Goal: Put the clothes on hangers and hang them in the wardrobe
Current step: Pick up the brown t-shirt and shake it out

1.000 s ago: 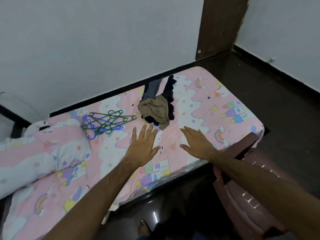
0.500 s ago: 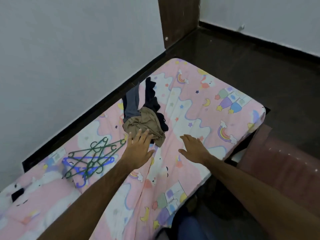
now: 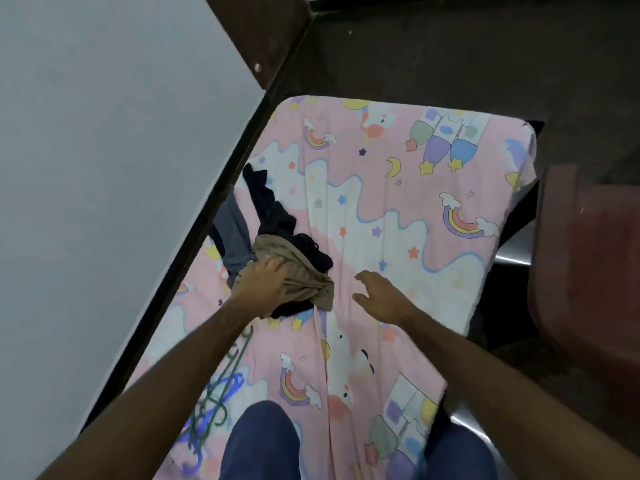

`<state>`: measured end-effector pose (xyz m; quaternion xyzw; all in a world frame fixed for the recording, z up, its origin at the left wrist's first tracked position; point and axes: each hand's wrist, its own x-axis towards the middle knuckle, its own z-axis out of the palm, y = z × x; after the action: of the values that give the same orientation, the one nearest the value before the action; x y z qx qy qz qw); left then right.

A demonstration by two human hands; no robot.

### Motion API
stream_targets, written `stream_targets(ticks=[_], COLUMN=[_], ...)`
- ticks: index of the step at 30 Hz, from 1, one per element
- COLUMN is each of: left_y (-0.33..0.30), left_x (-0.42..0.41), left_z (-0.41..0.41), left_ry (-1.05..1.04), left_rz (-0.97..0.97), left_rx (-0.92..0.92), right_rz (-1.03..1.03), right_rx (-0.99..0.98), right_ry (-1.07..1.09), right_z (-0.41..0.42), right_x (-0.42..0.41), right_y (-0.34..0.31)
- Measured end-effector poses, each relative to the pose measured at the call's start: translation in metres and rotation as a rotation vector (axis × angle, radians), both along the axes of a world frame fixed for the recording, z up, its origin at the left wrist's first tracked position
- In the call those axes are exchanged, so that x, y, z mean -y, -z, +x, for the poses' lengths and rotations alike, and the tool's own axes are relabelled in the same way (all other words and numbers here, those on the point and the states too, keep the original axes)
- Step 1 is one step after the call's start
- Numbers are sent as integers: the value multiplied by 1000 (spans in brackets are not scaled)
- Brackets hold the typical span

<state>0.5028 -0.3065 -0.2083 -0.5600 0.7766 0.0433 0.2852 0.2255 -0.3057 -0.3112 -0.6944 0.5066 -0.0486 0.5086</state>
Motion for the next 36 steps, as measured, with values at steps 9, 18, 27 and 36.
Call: stream_targets(ticks=[9, 18, 27, 36], left_y=[112, 245, 138, 36], left_x=[77, 81, -38, -93], left_z=[25, 85, 152, 204], left_ry=[346, 799, 686, 364], left_rz=[-9, -417, -412, -468], left_rx=[252, -136, -552, -867], right_rz=[-42, -385, -384, -629], right_rx=[133, -95, 507, 802], right_ry=[194, 587, 925, 900], right_z=[86, 209, 211, 237], right_x=[-9, -2, -142, -213], right_y=[132, 227, 78, -138])
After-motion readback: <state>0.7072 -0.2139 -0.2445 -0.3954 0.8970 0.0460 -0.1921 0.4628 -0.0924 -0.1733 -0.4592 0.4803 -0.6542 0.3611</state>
